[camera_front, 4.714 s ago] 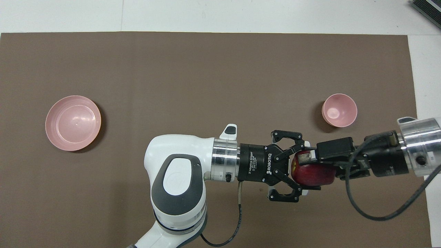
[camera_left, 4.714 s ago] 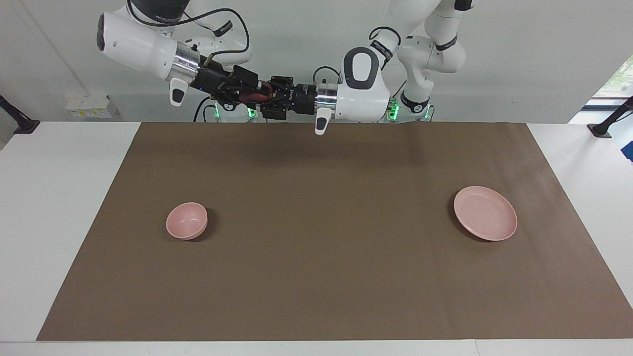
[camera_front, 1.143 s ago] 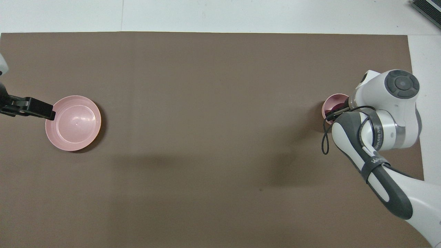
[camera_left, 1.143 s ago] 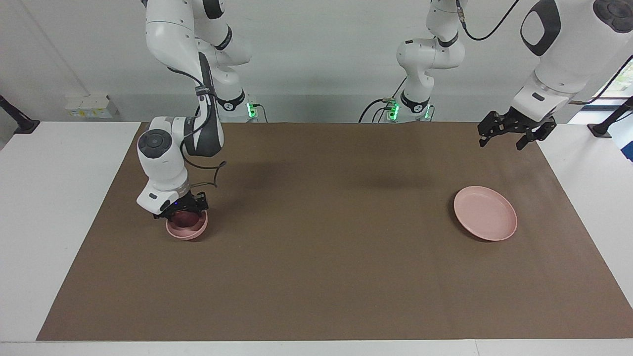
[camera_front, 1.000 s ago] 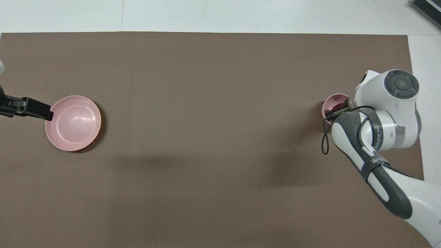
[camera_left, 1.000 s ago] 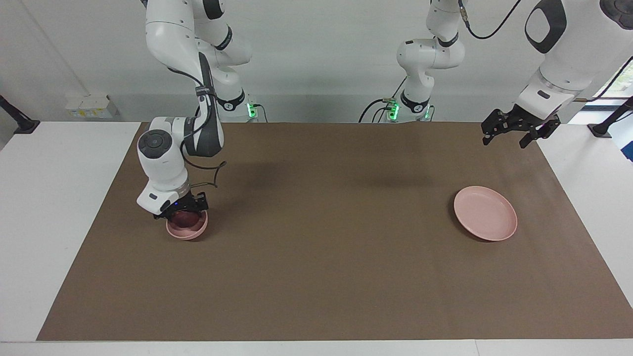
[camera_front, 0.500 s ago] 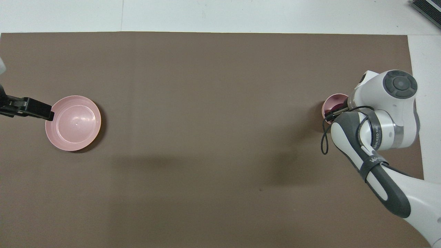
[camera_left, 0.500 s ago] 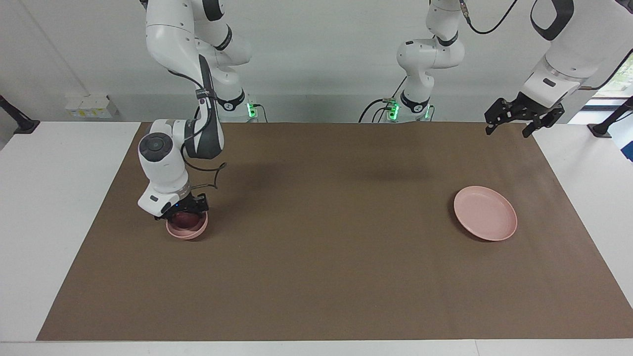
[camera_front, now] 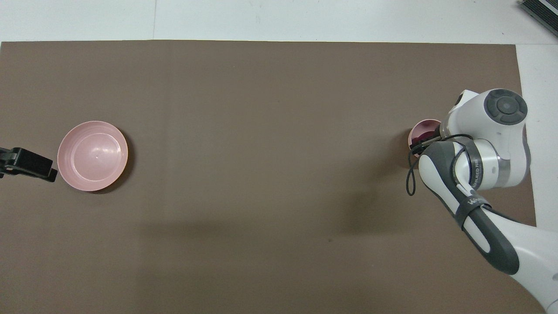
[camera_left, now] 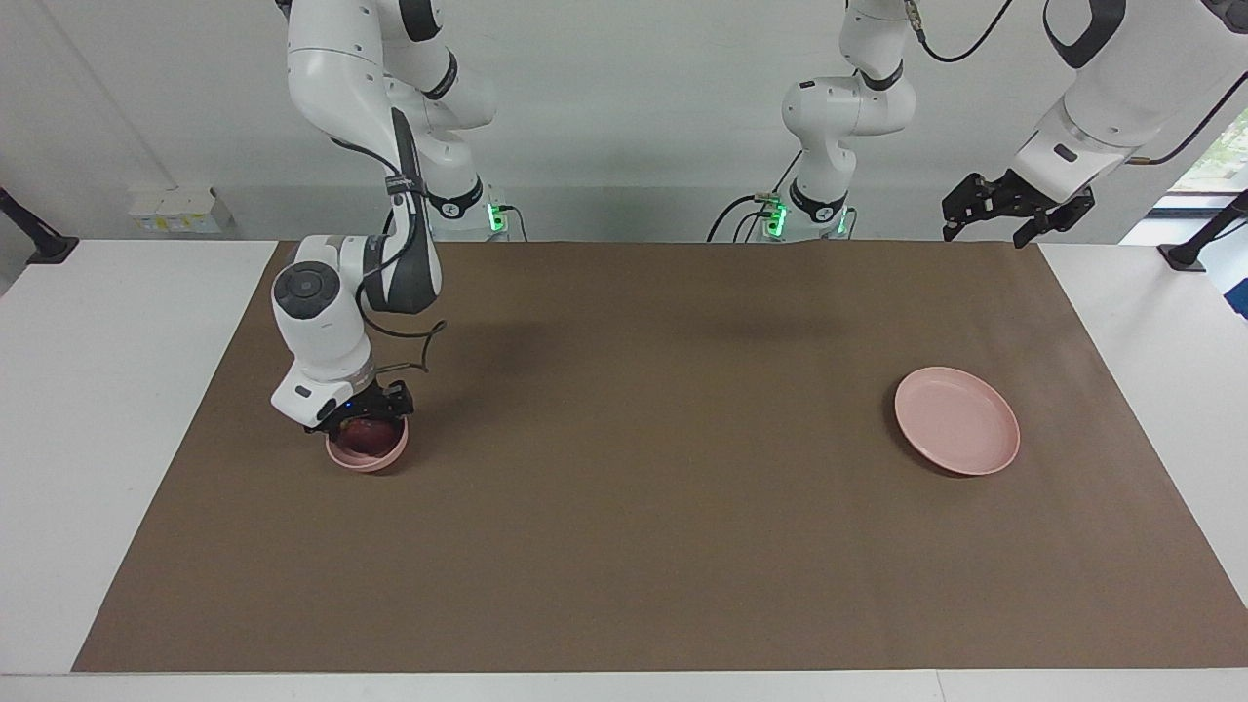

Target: Move apple from plate to bowl

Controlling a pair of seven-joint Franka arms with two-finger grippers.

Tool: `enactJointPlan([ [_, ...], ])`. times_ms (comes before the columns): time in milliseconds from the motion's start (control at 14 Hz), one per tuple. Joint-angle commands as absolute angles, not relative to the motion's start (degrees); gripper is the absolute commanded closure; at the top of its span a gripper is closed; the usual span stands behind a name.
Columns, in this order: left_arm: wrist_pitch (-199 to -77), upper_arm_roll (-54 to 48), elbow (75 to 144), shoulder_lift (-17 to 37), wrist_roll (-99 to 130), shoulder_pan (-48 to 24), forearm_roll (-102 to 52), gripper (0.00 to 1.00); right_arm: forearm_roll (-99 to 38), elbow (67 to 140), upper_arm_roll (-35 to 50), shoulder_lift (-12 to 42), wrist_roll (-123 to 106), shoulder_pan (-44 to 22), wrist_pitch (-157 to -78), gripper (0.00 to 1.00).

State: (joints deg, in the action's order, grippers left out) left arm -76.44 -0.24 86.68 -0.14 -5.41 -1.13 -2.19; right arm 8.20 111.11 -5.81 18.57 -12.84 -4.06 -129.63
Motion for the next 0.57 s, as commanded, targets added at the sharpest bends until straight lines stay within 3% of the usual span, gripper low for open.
enactJointPlan([
  [0, -75.58, 0.26, 84.29, 0.79, 2.51, -1.4, -5.7, 0.0, 8.53, 110.66, -5.36, 18.9, -13.27, -3.08, -130.43, 0.0],
  [286, -79.53, 2.01, 84.46, 0.79, 3.08, -3.68, -4.84, 0.0, 8.35, 109.08, -5.36, 17.58, -13.27, -3.51, -128.86, 0.0],
  [500, -81.04, 3.78, 84.46, 1.14, 2.99, -4.48, -4.57, 0.0, 7.91, 106.62, -5.36, 14.69, -13.1, -3.78, -122.98, 0.0],
])
